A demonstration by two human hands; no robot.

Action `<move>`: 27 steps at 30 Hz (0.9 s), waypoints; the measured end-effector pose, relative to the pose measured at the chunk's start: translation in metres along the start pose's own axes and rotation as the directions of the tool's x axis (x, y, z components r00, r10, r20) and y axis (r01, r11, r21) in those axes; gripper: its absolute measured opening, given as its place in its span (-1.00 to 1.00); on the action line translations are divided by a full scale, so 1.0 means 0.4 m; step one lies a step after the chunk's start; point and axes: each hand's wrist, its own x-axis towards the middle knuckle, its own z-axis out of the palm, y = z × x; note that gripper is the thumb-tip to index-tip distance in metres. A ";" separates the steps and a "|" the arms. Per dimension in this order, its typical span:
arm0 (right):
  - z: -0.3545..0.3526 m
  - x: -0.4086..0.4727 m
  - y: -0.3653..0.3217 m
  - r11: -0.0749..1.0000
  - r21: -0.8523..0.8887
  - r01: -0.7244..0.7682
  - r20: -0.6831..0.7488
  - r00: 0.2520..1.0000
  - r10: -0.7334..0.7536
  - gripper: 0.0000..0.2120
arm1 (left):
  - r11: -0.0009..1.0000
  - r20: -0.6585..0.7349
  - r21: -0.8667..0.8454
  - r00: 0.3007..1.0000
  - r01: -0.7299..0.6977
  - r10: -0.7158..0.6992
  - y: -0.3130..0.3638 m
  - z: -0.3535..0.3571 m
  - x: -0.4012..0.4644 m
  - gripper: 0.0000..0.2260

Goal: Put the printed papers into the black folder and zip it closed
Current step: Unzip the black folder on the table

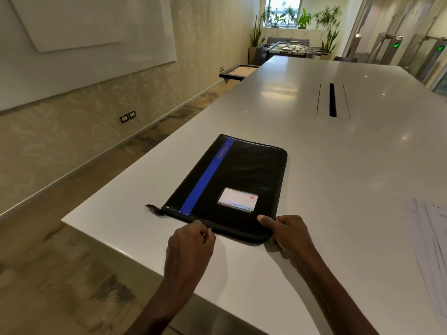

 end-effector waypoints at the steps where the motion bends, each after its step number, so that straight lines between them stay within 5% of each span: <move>1: 0.002 -0.001 0.001 1.000 -0.005 0.000 0.001 1.000 0.000 -0.54 | 1.000 -0.005 0.001 1.000 -0.006 0.006 -0.007 -0.001 0.000 -0.73; 11: -0.006 -0.001 0.004 1.000 0.005 -0.030 0.036 0.999 0.030 -0.53 | 0.997 -0.005 0.020 0.998 -0.068 0.068 -0.032 -0.003 0.006 -0.75; 27: -0.001 -0.008 -0.002 1.000 0.016 -0.024 0.031 0.999 0.024 -0.54 | 0.995 -0.084 0.092 0.996 0.036 -0.028 -0.113 -0.036 0.051 -0.83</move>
